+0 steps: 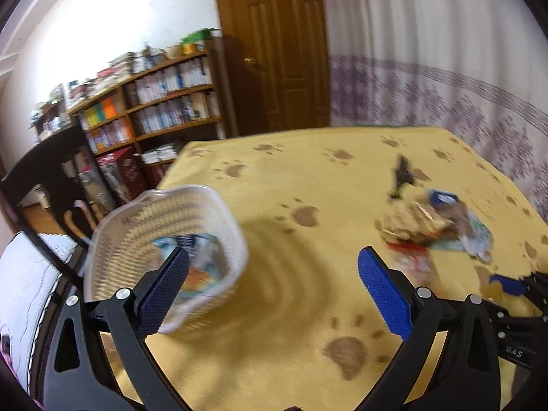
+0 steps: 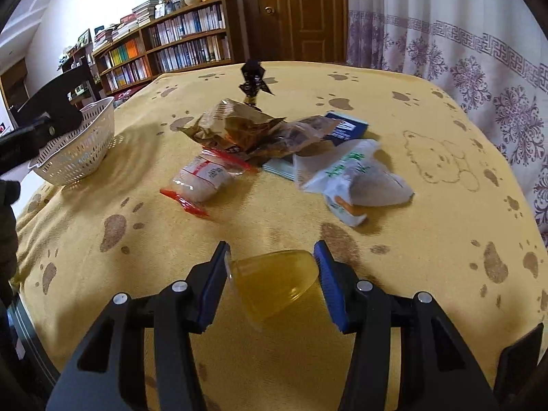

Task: Organize snacks
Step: 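Grasp the red-and-white wrapped bun with the left gripper while the right holds the jelly cup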

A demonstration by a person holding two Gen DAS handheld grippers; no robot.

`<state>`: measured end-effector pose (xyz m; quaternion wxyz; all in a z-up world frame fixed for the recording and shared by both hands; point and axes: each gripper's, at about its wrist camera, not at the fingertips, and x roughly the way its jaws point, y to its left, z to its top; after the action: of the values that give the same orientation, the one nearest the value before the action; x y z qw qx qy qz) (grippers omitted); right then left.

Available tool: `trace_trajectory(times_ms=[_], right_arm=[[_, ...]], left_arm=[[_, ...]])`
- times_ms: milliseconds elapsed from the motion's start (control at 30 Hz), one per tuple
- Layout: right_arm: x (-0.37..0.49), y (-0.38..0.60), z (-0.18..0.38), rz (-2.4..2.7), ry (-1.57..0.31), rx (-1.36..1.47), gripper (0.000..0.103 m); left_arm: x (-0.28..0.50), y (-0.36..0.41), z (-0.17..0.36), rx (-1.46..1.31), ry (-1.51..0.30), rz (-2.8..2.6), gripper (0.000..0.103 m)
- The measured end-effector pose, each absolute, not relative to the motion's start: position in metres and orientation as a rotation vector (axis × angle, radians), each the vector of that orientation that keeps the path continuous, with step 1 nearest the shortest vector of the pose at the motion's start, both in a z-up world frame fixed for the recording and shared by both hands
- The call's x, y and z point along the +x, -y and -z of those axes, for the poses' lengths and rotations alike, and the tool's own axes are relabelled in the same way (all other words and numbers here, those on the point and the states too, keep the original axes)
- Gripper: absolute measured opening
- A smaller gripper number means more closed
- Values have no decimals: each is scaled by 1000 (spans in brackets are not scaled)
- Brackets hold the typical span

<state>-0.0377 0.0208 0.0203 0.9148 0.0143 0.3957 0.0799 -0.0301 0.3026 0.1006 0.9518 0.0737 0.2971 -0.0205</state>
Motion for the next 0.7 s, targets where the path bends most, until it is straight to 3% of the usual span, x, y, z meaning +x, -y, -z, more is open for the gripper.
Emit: trace_trajectory(times_ms=[567,700], right_arm=[[-39,-18,-7,-210,-843,45,50],[-38,-18,-7,-210,-845,50,50]], left_arm=[[5,-214,-44,212,-793,312,100],[17,-203,-35,216,-828,340,88]])
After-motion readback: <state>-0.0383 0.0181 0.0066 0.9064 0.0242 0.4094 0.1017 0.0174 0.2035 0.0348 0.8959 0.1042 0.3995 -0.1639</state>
